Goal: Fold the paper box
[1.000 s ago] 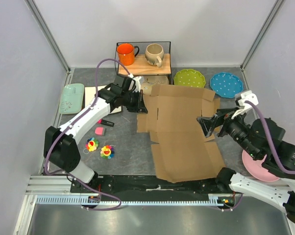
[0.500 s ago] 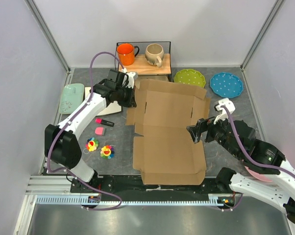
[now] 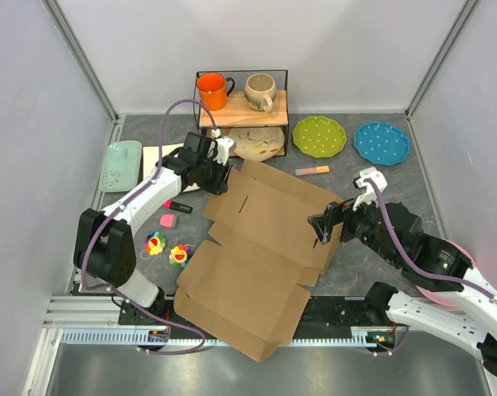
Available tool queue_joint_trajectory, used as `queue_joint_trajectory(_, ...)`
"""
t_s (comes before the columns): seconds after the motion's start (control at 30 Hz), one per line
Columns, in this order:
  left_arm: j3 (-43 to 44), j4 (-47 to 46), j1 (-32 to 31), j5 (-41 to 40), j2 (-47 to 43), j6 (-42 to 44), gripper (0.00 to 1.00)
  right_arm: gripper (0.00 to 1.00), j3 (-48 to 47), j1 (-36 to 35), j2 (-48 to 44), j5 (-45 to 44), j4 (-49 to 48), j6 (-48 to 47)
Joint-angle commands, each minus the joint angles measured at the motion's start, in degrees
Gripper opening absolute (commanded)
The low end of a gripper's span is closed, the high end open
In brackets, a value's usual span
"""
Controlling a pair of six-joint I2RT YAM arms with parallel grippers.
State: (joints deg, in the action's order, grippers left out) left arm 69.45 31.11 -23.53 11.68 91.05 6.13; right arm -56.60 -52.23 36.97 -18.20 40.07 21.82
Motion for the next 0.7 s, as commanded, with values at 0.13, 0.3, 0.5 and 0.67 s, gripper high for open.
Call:
queue_joint_trajectory(0.13, 0.68, -6.07, -0.29, -8.06, -12.46, -5.14, 0.66, 0.98, 1.84, 0.11, 1.35, 0.44, -4.21, -0.47)
queue_joint_trajectory(0.3, -3.95, -6.41, -0.47, -13.26, -19.57, -18.39, 0.66, 0.98, 4.74, 0.20, 4.76, -3.59, -6.32, 0.06)
queue_joint_trajectory(0.5, -21.33, -16.24, -2.56, -8.09, -31.45, -37.47, 0.65, 0.98, 6.15, 0.37, 13.98, -12.39, -13.43, 0.68)
queue_joint_trajectory(0.67, -29.88, -18.98, -11.34, -11.50, -31.99, -43.30, 0.62, 0.98, -0.96, 7.90, 29.60, -0.55, -19.33, -2.40)
